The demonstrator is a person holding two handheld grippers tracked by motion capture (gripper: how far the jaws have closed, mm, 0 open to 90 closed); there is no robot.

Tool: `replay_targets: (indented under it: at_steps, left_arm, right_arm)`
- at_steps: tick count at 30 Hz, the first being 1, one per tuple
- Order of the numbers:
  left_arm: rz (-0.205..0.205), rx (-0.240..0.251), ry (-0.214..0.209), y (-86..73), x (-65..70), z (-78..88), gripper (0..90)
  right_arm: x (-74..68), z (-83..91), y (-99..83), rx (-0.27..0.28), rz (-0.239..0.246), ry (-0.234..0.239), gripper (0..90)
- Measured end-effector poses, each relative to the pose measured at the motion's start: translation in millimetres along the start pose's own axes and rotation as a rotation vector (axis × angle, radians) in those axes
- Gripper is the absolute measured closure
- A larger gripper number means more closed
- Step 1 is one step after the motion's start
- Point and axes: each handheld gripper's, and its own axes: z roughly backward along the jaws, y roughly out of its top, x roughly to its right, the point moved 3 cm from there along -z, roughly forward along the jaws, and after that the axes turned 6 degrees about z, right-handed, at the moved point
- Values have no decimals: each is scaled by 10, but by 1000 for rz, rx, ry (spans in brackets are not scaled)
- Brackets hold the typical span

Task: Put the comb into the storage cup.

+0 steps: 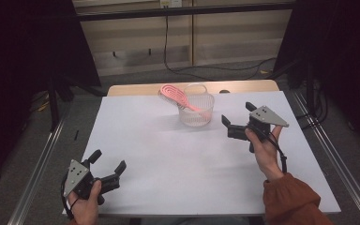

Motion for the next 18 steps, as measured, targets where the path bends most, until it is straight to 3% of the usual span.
replay_targets:
  at_steps: [18]
  left_arm:
    - [8,8,-3,9,3,10,26]
  right_arm:
    - [-40,447,-170,-7,22,-20,28]
